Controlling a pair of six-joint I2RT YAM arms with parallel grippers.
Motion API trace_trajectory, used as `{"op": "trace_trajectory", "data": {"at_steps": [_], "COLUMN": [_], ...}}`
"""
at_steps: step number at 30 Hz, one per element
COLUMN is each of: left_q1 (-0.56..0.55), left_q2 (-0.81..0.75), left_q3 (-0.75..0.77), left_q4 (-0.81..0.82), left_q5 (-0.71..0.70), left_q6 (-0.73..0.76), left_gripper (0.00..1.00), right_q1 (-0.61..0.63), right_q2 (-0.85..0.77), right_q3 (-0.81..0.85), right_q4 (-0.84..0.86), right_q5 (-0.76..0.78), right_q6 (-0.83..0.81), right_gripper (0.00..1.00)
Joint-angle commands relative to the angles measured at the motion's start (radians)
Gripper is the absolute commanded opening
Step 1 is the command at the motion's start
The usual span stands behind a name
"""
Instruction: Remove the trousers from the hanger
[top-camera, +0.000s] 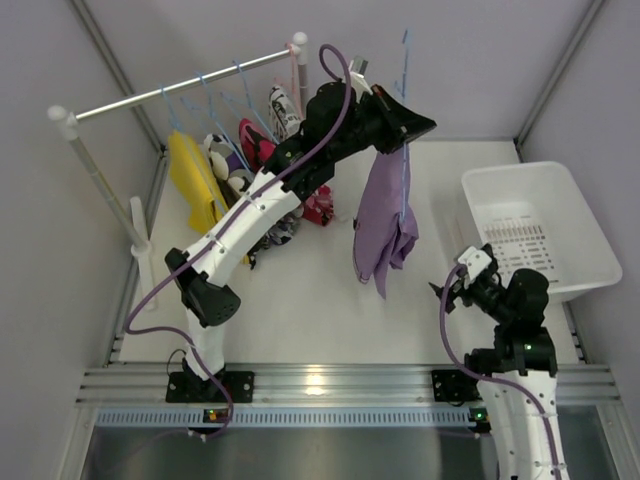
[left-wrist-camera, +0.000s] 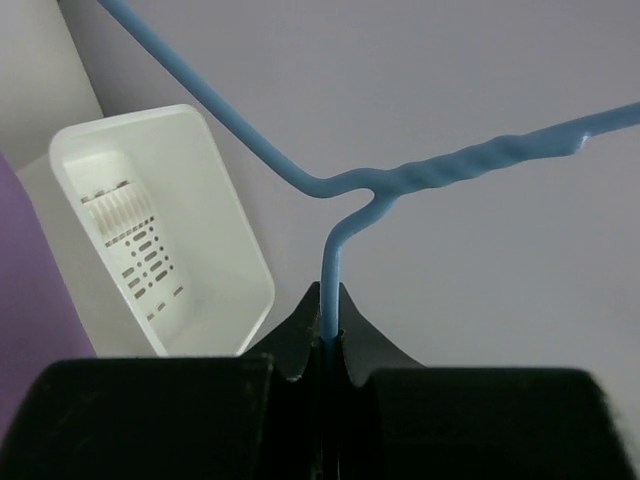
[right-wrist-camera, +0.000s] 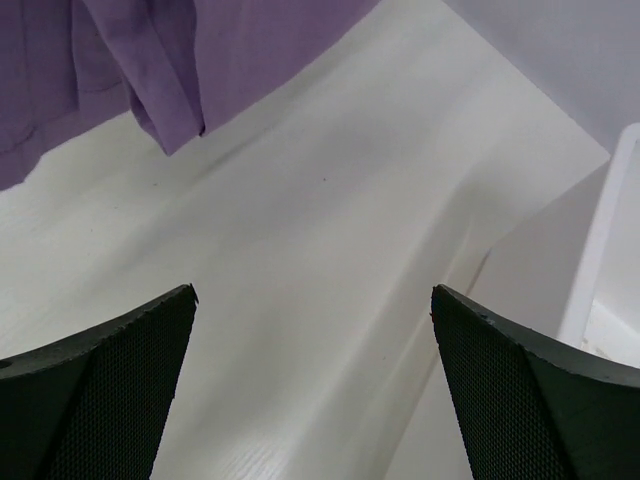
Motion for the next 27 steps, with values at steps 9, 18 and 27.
{"op": "trace_trajectory", "data": {"at_steps": [9, 18, 27], "left_q1": [-0.001, -0.001, 0.004], "left_q2": [-0.034, -0.031, -0.032], "left_q3": [0.040, 0.055, 0.057], "left_q4": [0.317, 0.326, 0.316], "left_q5": [0.083, 0.106, 0.097], "left_q6": [-0.214, -0.237, -0.241], "left_gripper": [0.00, 0.00, 0.00], "right_q1": [0.036, 0.175, 0.536], "right_q2": [-0.167, 0.050, 0.210], "right_q3": [-0.202, -0.150, -0.104], "right_q4": [0.338, 0.586, 0.766], "right_q5": [-0.257, 0.022, 0.407], "right_q6": [-0.092, 0.082, 0.089], "right_gripper": [1.00, 0.99, 0.99]}}
